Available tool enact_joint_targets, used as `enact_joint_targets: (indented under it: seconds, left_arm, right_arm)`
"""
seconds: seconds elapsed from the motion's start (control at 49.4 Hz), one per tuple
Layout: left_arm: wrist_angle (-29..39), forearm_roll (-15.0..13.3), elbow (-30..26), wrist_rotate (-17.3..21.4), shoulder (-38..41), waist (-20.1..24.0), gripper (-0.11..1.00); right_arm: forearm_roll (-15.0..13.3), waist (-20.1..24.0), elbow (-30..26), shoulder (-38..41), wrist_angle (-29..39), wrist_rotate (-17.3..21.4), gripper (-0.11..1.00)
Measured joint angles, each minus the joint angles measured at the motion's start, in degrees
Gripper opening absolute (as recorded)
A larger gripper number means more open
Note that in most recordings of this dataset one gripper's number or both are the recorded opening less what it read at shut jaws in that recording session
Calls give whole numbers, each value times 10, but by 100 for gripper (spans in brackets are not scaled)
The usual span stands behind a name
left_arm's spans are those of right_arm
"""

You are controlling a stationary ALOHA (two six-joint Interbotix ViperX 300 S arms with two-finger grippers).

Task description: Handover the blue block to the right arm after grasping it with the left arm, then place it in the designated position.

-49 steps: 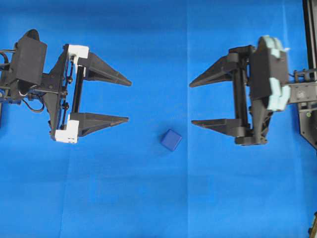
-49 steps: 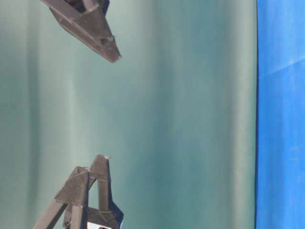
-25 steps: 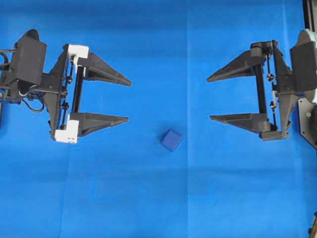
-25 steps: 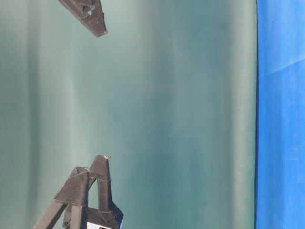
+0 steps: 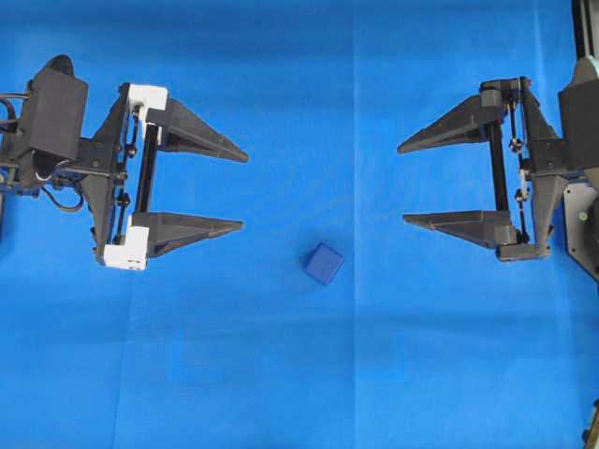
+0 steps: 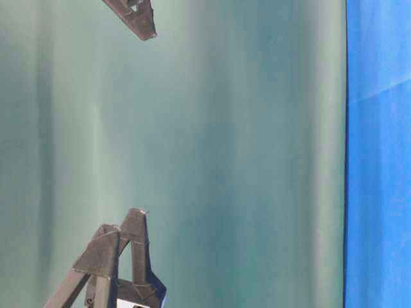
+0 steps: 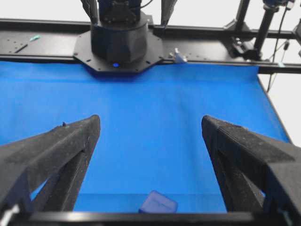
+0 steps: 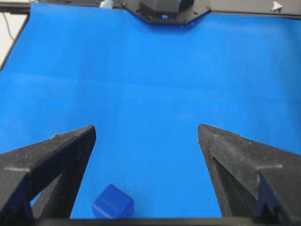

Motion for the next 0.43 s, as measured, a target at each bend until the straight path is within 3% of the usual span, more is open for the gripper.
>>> enact_joint_targets:
  seconds: [0.425]
  left_arm:
    - [0, -1, 0, -1, 0, -1, 93]
  right_arm:
    - [0, 0, 1, -1, -4, 0, 95]
